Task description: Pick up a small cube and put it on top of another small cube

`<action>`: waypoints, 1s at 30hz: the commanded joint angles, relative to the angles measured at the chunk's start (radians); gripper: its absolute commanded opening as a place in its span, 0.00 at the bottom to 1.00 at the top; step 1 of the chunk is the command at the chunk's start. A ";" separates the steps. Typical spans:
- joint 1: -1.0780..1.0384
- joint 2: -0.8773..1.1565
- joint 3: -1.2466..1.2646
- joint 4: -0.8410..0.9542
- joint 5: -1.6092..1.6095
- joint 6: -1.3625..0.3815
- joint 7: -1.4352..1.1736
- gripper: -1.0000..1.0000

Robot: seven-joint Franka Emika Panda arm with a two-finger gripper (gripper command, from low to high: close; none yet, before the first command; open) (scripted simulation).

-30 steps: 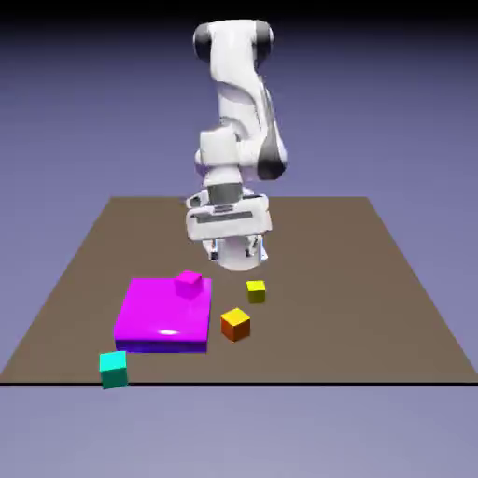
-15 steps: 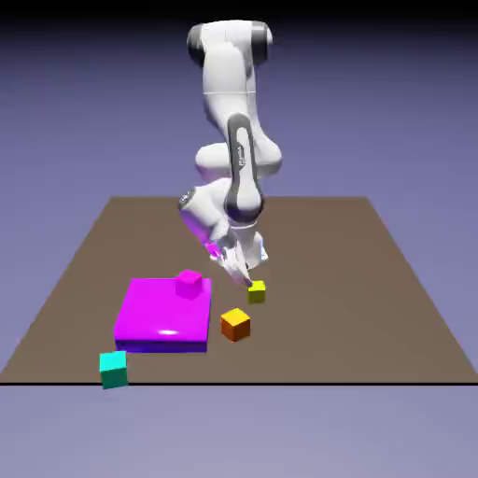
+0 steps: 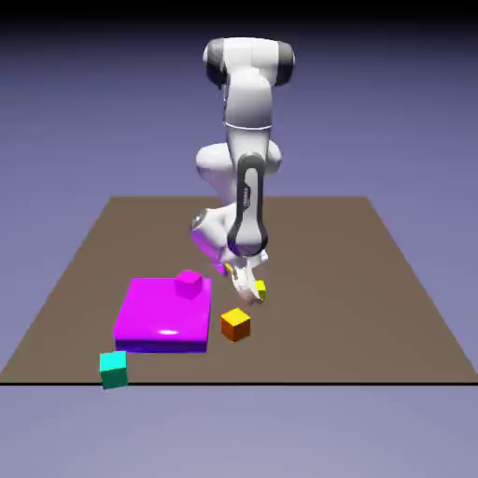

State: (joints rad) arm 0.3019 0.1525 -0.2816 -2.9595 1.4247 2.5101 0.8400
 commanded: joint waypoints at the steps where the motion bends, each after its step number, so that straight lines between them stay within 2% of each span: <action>1: -0.006 -0.029 -0.011 -0.010 -0.045 0.001 0.033 0.00; 12: -0.066 -0.308 -0.112 -0.110 -0.463 0.012 0.336 0.00; 21: -0.050 -0.161 -0.135 0.205 -0.451 -0.154 0.450 0.00; 30: -0.150 0.068 -0.239 0.532 -0.374 -0.264 0.619 0.00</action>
State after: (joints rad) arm 0.1516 0.2209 -0.5202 -2.4278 1.0535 2.2465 1.4571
